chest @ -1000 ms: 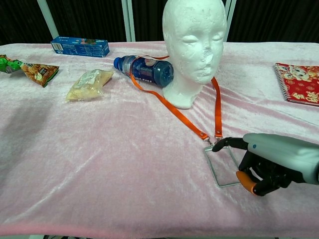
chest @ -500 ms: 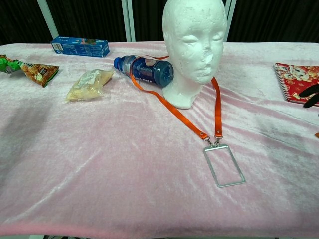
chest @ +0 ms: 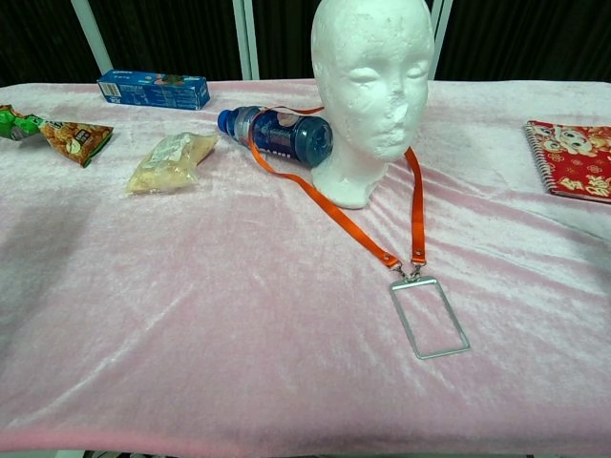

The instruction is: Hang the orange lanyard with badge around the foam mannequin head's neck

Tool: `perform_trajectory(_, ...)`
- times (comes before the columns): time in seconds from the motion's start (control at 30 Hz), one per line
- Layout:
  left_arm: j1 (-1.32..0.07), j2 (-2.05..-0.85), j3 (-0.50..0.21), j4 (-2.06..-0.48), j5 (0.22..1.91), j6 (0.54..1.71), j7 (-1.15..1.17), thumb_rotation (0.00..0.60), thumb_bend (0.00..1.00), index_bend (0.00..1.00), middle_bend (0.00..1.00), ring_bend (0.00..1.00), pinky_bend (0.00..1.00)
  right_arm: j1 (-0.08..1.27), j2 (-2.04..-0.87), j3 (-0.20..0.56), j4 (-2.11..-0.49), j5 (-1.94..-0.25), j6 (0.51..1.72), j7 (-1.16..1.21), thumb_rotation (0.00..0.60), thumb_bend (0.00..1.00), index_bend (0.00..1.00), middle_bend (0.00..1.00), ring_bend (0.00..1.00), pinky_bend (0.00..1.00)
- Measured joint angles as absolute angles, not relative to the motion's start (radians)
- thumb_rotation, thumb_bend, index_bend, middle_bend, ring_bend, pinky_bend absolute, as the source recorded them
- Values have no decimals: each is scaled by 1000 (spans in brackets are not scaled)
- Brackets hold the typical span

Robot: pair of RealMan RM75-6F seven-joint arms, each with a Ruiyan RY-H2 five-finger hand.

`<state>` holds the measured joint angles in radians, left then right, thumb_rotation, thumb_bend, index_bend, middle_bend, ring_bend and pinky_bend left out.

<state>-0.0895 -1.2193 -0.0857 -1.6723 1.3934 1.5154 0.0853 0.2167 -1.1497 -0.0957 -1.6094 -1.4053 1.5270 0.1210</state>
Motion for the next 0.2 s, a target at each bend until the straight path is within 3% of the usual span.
perform_trajectory(0.2, -87, -1208, -81, -1686, 1390, 1506, 79, 600, 72, 223, 10, 0, 0, 165, -1227, -122, -1513, -1539, 1609, 60, 600, 237, 151, 126, 187, 186)
